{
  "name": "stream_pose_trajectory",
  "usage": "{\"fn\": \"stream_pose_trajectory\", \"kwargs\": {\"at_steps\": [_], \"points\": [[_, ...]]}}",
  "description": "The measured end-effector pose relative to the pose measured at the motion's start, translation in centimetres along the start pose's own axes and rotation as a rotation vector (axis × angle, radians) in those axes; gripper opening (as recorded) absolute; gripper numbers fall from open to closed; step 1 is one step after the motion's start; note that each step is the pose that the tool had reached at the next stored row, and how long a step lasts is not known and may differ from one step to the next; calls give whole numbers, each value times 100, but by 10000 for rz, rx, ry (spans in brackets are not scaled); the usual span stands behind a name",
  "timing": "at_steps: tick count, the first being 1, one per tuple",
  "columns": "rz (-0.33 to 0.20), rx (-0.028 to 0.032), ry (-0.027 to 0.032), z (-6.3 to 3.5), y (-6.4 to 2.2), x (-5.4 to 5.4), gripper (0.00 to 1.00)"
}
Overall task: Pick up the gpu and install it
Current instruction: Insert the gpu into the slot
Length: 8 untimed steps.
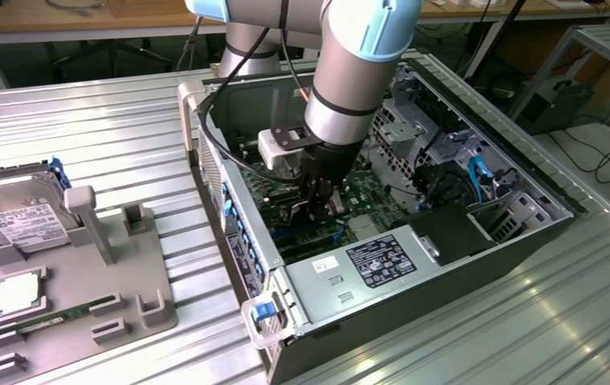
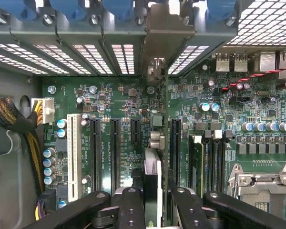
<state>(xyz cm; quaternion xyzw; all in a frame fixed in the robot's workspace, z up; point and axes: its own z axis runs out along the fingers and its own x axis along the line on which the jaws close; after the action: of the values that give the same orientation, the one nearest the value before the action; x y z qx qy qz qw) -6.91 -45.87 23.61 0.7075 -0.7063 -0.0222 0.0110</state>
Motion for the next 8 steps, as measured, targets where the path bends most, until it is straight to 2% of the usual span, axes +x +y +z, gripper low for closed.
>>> {"fn": "stream_pose_trajectory", "kwargs": {"at_steps": [4, 8], "points": [[0, 1, -2, 7, 0, 0, 27], [0, -3, 7, 71, -1, 0, 27]]}}
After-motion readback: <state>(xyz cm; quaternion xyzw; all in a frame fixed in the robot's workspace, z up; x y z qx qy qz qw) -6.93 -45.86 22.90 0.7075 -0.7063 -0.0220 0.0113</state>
